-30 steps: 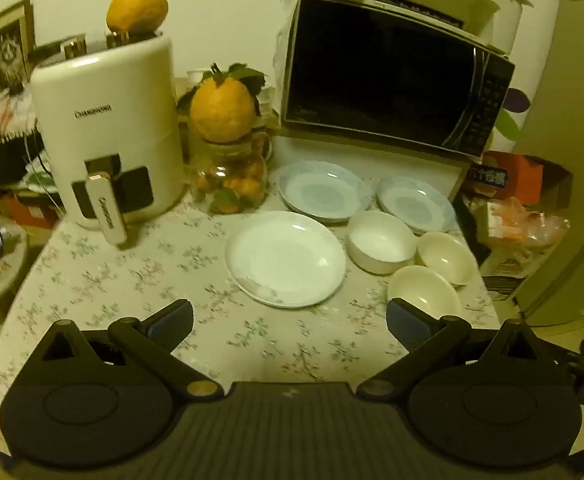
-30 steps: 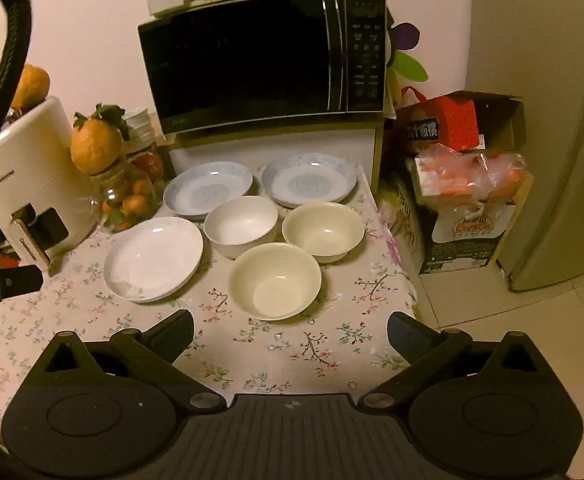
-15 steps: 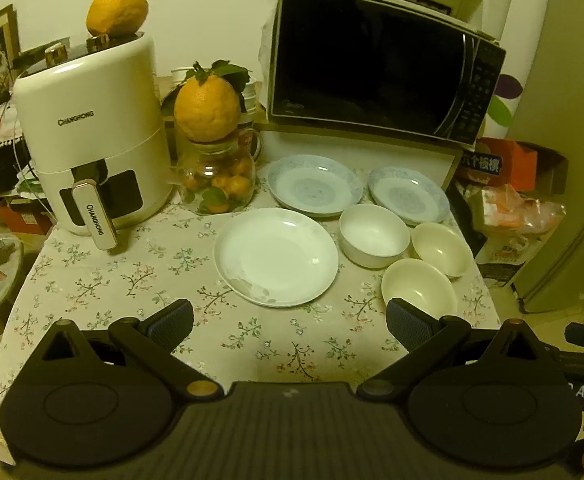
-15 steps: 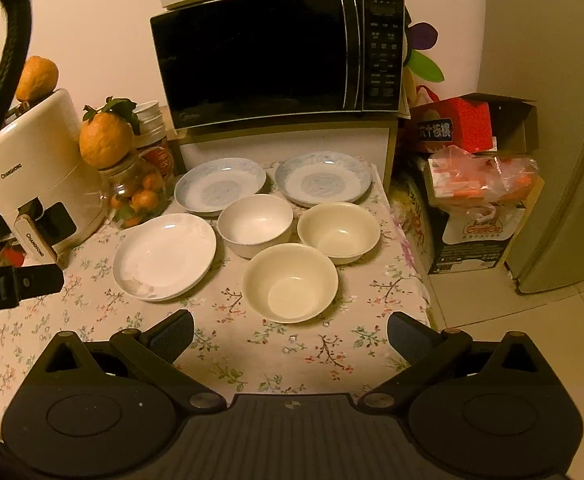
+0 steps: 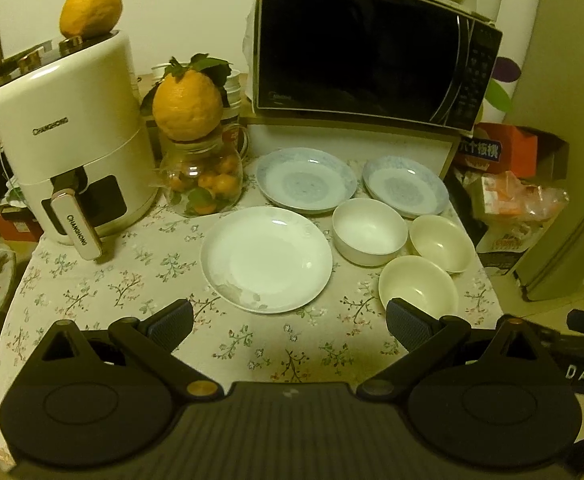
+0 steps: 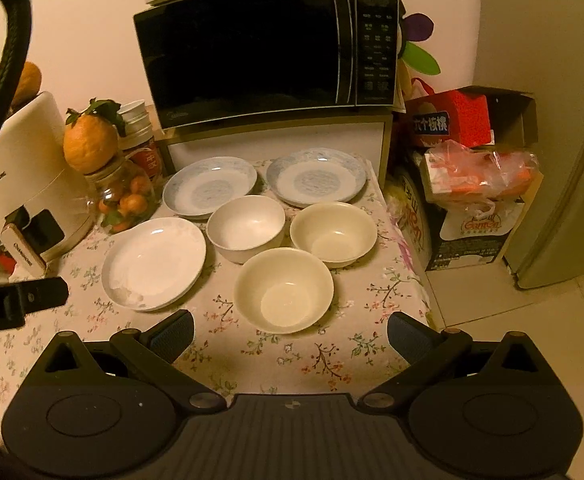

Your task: Organize plates and bowls

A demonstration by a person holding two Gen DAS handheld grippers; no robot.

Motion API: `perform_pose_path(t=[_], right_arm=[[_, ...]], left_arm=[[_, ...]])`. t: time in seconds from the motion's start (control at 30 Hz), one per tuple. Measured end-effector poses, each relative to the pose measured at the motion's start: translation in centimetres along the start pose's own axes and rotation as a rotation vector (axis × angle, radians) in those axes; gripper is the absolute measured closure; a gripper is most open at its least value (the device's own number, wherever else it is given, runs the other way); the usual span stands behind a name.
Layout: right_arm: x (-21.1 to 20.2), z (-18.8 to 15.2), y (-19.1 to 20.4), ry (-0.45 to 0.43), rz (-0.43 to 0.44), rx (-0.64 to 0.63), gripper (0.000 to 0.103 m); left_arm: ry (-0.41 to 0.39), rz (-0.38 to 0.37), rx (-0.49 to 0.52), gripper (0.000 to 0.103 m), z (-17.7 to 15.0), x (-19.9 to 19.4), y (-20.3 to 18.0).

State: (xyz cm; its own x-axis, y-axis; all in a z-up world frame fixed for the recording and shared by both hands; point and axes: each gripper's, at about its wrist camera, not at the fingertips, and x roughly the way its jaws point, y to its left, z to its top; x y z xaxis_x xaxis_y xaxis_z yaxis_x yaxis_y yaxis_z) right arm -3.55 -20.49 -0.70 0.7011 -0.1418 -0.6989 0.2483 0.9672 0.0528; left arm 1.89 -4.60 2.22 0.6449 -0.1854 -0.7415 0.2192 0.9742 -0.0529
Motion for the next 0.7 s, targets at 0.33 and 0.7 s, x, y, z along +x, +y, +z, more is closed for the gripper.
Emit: perform_pose_path(t=[0.33,0.7], right_arm=[[2.1,2.3,-0.1,0.006,0.004,0.007,0.002],[5.3,3.4,-1.5,0.042,-0.022,0.040,0.002]], left_arm=[[0.011,0.013,0.018,0.000,1.7,2.6,-0.2],[0.039,0.008,0.040,0.000,2.6,5.5,-1.0]])
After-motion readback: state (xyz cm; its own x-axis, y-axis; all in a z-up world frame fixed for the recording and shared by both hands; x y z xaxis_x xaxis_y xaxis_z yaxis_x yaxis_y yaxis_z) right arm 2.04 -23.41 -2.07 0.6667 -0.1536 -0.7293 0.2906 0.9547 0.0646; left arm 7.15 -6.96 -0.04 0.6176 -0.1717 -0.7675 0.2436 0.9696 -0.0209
